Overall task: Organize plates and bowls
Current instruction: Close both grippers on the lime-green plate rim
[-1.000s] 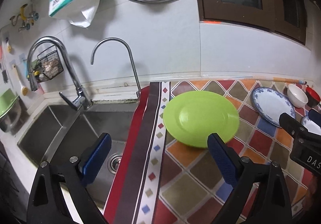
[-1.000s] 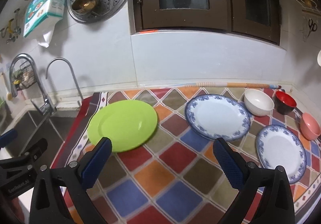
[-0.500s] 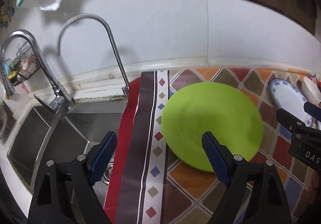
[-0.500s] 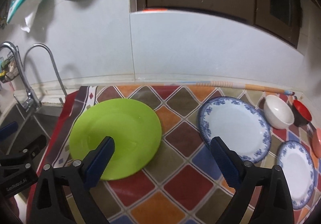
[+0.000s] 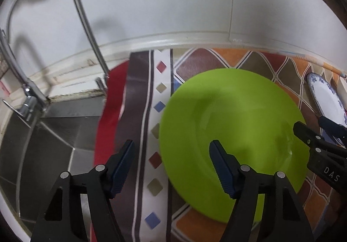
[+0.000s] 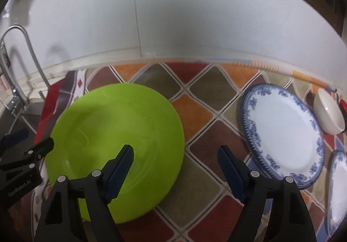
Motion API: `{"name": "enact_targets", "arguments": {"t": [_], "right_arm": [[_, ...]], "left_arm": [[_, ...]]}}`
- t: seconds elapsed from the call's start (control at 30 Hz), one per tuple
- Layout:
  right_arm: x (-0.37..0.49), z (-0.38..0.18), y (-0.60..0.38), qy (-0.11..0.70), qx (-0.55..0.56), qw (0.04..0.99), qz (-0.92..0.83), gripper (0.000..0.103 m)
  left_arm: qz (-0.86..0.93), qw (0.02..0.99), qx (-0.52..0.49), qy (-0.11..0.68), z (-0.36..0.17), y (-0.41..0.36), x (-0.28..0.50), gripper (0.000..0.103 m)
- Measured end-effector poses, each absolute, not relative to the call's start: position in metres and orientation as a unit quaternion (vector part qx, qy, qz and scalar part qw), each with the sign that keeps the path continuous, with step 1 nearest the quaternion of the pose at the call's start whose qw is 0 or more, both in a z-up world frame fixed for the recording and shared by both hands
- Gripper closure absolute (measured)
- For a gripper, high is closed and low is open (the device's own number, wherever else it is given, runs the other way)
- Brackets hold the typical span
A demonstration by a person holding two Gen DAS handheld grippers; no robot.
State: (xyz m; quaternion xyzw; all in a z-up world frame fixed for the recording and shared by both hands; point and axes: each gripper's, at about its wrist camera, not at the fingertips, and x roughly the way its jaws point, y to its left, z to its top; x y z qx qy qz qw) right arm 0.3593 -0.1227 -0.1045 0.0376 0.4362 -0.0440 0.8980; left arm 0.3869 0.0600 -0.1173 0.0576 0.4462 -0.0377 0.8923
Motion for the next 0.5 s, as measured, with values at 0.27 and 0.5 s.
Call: {"name": "enact_targets", "arguments": {"t": [0.27,0.5], "right_arm": [[0.378,-0.12,-0.124,0.455,0.047,0.888,-0.044,0.037],[0.383,-0.125,-0.125,0.464,0.052,0.884,-0.035,0.049]], "left_arm": [[-0.046,0.885,0.042,0.461,-0.132,0.061,0.404,0.044],[-0.058,0.881,0.033,0.469,-0.137,0.06,0.414,0.058]]}}
